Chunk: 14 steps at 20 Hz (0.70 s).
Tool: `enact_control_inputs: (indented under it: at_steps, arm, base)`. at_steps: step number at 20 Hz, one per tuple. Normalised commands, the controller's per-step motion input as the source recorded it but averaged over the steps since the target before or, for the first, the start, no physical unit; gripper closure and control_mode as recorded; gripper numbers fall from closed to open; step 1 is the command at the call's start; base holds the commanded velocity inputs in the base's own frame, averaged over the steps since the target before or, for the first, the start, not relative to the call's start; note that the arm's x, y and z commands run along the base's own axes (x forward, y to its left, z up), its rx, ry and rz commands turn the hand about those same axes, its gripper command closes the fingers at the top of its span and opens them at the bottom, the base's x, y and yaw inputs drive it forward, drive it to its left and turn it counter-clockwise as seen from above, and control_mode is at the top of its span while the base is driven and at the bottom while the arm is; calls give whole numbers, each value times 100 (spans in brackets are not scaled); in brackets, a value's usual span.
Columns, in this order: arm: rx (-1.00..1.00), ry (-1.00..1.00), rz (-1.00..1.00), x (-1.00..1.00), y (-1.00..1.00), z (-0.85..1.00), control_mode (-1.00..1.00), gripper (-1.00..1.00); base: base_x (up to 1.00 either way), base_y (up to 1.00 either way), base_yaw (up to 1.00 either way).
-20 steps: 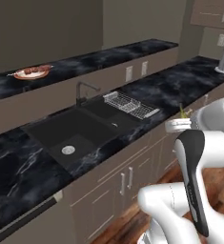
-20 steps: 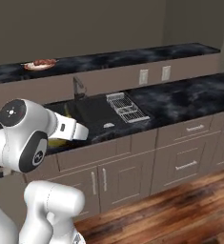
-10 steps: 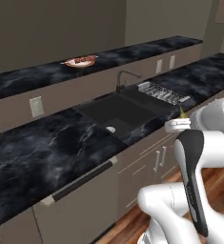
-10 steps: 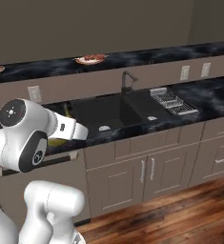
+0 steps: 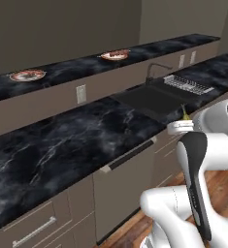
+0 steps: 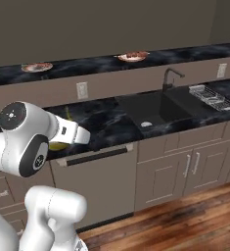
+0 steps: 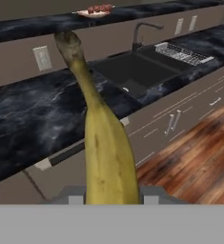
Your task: Pick up the pear and banana from the fridge and place one fruit on each plate on the dining counter.
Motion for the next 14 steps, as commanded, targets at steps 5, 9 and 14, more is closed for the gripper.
enact_control_inputs:
  at_steps: [5, 9, 14]
  arm:
    - [0, 0, 0, 0, 0, 0, 100, 100]
    - [0, 0, 0, 0, 0, 0, 100, 100]
    - [0, 0, 0, 0, 0, 0, 100, 100]
  base:
    - [-61, 100, 0]
    - [-62, 100, 0]
    - [-53, 100, 0]
